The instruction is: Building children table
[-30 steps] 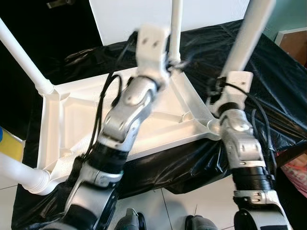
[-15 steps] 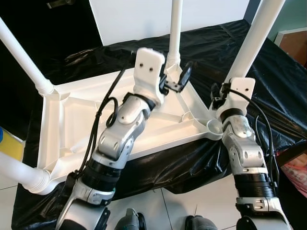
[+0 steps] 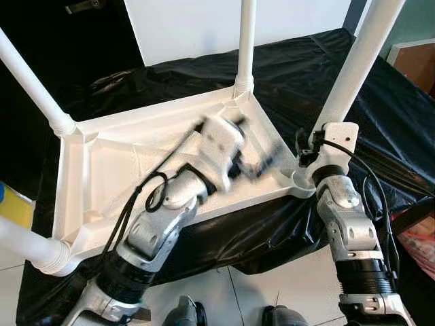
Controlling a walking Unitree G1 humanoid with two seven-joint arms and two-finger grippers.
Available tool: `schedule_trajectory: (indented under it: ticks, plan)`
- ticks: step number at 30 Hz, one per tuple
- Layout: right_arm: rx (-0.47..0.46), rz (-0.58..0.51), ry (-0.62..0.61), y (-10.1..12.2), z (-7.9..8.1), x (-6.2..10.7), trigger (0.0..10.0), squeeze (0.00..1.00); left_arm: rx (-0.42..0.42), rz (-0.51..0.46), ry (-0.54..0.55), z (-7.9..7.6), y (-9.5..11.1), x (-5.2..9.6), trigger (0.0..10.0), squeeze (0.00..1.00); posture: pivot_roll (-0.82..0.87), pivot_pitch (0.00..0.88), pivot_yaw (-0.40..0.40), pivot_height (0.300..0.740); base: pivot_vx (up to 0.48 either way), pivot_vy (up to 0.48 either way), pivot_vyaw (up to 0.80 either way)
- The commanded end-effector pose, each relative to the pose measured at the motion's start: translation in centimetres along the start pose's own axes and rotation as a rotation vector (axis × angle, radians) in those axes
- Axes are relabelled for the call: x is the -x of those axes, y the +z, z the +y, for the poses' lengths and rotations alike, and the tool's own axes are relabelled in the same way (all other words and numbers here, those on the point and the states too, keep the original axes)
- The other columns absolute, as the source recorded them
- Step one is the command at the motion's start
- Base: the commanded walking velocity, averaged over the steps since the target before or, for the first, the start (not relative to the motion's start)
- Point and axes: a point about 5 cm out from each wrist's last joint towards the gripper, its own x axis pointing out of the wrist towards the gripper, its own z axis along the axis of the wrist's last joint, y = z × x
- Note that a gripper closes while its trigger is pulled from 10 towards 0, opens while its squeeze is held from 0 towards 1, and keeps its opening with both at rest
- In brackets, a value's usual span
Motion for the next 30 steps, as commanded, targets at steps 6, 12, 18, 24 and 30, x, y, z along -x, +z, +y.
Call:
schedule_trajectory:
  ticks: [6,12,18,24,30]
  plan:
    - [-0.005,-0.012,0.029,-0.1,0.0,0.7,10.0,0.0,0.011,0.085,-0.102,-1.4,-1.2,0.8,10.0,0.0,-0.06,0.133,0.077,0.74,0.0,0.0,0.0]
    - [-0.007,0.004,0.04,-0.5,-0.2,1.1,10.0,0.0,0.014,0.107,-0.124,-1.7,-1.7,1.0,10.0,0.0,-0.06,0.137,0.077,0.74,0.0,0.0,0.0]
    - [-0.01,0.035,0.065,-1.5,-0.2,1.5,10.0,0.0,0.014,0.116,-0.136,-1.7,-1.8,1.0,10.0,0.0,-0.07,0.137,0.074,0.74,0.0,0.0,0.0]
    - [0.003,0.078,0.088,-2.9,0.1,2.0,10.0,0.0,0.013,0.114,-0.134,-1.7,-1.7,0.9,10.0,0.0,-0.07,0.134,0.071,0.74,0.0,0.0,0.0]
    - [0.014,0.086,0.125,-3.6,0.4,2.3,10.0,0.0,0.012,0.112,-0.126,-1.6,-1.6,0.9,10.0,0.0,-0.06,0.131,0.068,0.74,0.0,0.0,0.0]
